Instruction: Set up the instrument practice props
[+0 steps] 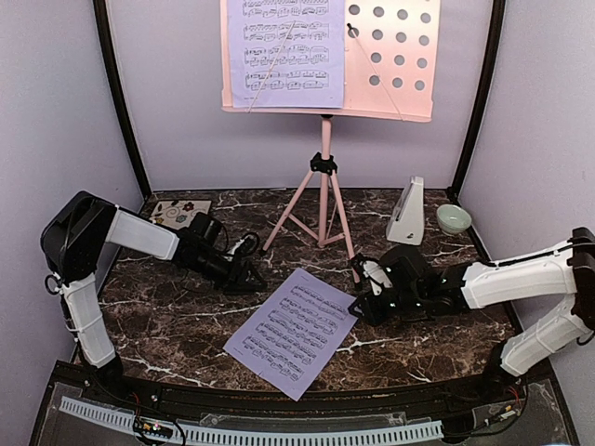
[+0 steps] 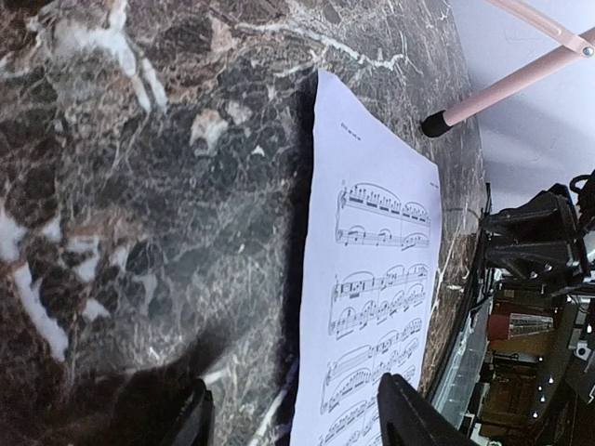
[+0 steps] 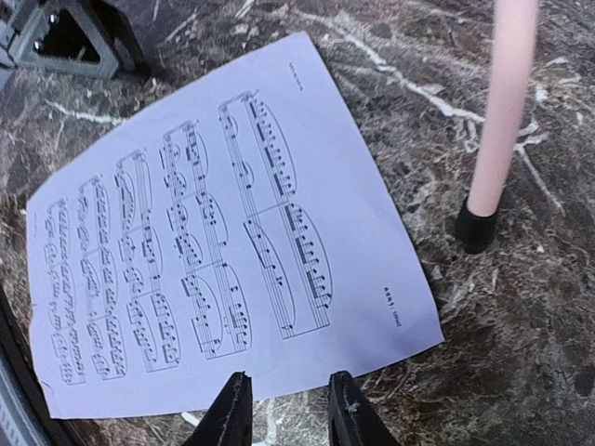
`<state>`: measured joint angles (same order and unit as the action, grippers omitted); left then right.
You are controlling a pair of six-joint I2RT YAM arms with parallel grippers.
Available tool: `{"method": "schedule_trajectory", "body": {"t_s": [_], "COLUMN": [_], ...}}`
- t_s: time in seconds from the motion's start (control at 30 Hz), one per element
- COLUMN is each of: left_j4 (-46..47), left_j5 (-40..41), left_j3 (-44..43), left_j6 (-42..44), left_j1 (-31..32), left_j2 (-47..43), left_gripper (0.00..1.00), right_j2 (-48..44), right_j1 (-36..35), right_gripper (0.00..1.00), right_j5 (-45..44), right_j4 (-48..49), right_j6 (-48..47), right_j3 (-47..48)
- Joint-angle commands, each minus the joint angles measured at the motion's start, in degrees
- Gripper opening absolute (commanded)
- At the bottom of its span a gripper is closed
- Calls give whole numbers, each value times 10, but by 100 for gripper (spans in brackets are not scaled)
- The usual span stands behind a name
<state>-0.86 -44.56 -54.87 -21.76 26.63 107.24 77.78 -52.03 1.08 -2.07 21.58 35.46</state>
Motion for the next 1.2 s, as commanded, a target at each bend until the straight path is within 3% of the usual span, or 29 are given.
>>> {"method": "schedule_trajectory", "body": {"t_s": [0.0,0.27,0.6,0.73,0.9,1.17], "left_j4": [-19,-7,32,30,84,98], "left_j5": [0,-10,-13,12,63,83], "left_j3": [-28,-36,-52,-52,10,72], "left_j6": [1,-11,-35,-21,31,135], "left_j1": [17,48,70,74,79,83], "left_j2": [18,46,45,34,-75,-302], "left_gripper": [61,56,41,27,0,0], "right_j2": [51,159,192,187,115,-88], "right_j1": [-23,-45,-47,-47,-47,-46], "right_gripper": [25,21,21,22,28,45], "right_j5": [-22,-36,-24,-24,-32,-52], "right_j4": [34,37,61,61,61,69], "right_j6": [-5,-21,-19,-19,-17,-7], "right_j3": [21,52,62,67,64,37]}}
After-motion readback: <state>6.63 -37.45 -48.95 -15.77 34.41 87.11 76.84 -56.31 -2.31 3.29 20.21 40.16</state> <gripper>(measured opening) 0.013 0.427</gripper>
